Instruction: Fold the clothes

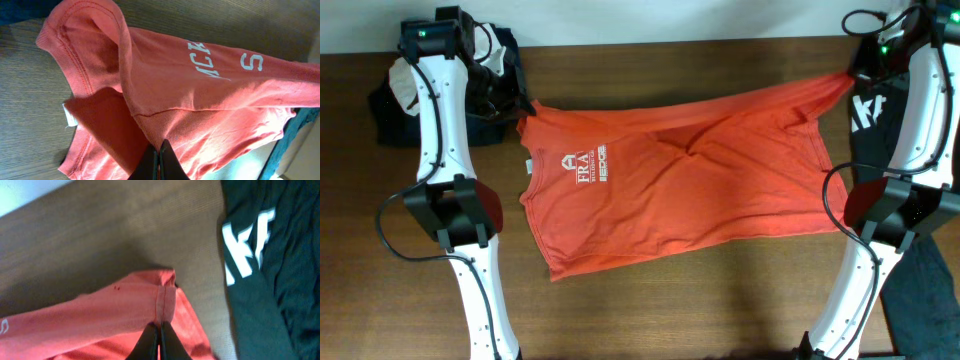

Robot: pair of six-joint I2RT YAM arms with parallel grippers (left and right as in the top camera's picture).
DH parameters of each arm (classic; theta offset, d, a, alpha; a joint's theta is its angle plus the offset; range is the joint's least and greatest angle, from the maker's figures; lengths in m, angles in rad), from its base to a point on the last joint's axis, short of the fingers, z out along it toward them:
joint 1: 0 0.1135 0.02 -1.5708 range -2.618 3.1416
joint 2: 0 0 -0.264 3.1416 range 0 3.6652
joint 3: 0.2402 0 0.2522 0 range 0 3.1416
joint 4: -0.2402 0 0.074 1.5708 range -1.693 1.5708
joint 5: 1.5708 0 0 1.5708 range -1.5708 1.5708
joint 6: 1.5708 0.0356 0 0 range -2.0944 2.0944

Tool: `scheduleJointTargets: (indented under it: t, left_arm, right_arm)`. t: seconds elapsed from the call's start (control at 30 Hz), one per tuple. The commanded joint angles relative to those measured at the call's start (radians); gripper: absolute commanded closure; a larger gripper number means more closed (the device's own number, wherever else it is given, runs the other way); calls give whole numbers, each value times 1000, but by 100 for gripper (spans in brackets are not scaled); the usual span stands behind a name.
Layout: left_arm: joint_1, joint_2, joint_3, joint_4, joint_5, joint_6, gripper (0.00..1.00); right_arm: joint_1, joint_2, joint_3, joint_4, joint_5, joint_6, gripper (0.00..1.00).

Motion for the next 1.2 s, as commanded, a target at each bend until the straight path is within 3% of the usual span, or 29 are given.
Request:
scheduleJointTargets:
  t: [0.0, 0.13, 0.37, 0.57, 0.73, 0.83, 0.93, 1.1, 1.17]
  left_arm:
    - [1, 10, 18, -1, 22, -1, 99]
    - [-17, 3, 18, -1, 30, -2, 99]
    - [-17, -71, 16, -1, 29, -6, 100]
    - [-45, -97, -90, -2, 28, -9, 99]
    - [-45, -119, -258, -2, -29, -9, 100]
    - [-43, -119, -361, -1, -166, -9, 100]
    - [-42, -119, -381, -1, -254, -9, 99]
    - [-43, -119, -381, -2, -252, -10, 100]
    - [-43, -119, -381, -1, -243, -10, 81]
  right_arm:
    - [14, 0, 21, 43, -5, -77, 96]
    - [15, 0, 21, 116, -1, -44, 96]
    - [17, 1, 12, -48, 106, -31, 96]
    - [17, 1, -97, 27, 117, -31, 96]
    - [19, 1, -106, 46, 116, -7, 95]
    - [19, 2, -107, 69, 116, -5, 95]
    - [22, 2, -166, 141, 112, -5, 91]
    - [34, 2, -211, 137, 113, -3, 96]
    - [32, 2, -211, 126, 113, 0, 89]
